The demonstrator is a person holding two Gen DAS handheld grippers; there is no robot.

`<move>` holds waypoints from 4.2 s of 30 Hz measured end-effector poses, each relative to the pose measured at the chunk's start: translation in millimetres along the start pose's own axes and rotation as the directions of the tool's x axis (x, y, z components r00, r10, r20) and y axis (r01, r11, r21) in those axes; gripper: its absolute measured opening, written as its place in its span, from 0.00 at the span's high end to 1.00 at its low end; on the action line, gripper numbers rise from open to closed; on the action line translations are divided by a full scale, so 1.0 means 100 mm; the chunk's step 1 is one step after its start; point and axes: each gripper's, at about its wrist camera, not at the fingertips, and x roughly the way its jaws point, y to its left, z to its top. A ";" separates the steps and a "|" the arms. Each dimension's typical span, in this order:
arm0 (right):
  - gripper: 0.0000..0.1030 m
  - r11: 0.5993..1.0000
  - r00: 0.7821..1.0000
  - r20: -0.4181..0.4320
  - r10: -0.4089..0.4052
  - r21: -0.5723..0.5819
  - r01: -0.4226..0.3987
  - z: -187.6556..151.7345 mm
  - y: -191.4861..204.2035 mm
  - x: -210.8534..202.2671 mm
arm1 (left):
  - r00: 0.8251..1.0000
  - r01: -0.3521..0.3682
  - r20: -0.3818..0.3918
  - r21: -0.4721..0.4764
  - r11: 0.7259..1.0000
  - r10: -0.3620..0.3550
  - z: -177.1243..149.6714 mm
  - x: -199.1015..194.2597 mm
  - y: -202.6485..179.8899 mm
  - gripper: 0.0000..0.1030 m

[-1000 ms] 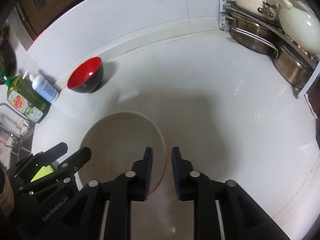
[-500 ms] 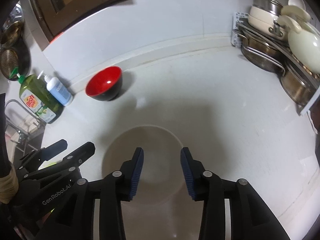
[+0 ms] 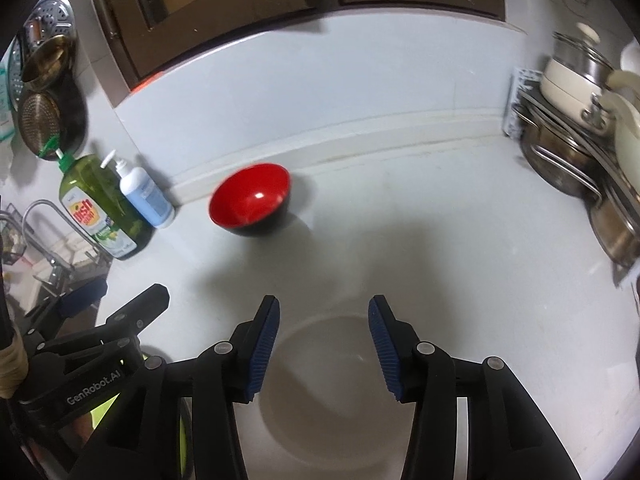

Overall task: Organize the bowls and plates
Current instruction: 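Move both grippers to the red-and-black bowl by the wall, then close both grippers on the red-and-black bowl rim, then lift the red-and-black bowl with both grippers and carry it over the nested bowls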

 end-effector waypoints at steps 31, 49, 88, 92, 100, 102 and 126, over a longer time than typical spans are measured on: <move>0.54 0.995 0.995 -0.085 0.047 -0.088 -0.054 1.05 0.44 1.25 | 0.996 -0.056 -0.064 0.016 0.998 0.057 0.83 1.06 0.48 0.12; 0.67 0.997 0.969 -0.244 0.035 -0.064 -0.052 1.18 0.36 1.93 | 0.968 0.061 -0.246 0.030 0.998 -0.052 0.94 1.87 0.30 0.48; 0.91 0.998 0.972 -0.226 0.059 0.006 -0.059 1.12 0.33 1.50 | 0.950 0.148 -0.267 -0.075 0.986 -0.163 0.98 1.37 0.28 0.91; 0.91 0.998 0.975 -0.211 0.064 0.008 -0.063 1.06 0.32 1.31 | 0.953 0.160 -0.247 -0.070 0.985 -0.172 0.92 1.13 0.23 0.91; 0.91 0.997 0.983 -0.171 0.070 0.038 -0.064 0.88 0.32 0.89 | 0.964 0.183 -0.188 -0.047 0.982 -0.189 0.77 0.68 0.08 0.91; 0.91 0.997 0.986 -0.155 0.066 0.038 -0.061 0.83 0.31 0.79 | 0.963 0.195 -0.180 -0.042 0.980 -0.199 0.73 0.60 0.06 0.91; 0.91 0.991 0.996 -0.091 -0.019 0.127 0.031 0.06 -0.21 -0.05 | 0.932 0.308 -0.211 0.038 0.951 -0.294 0.02 0.05 -0.64 0.88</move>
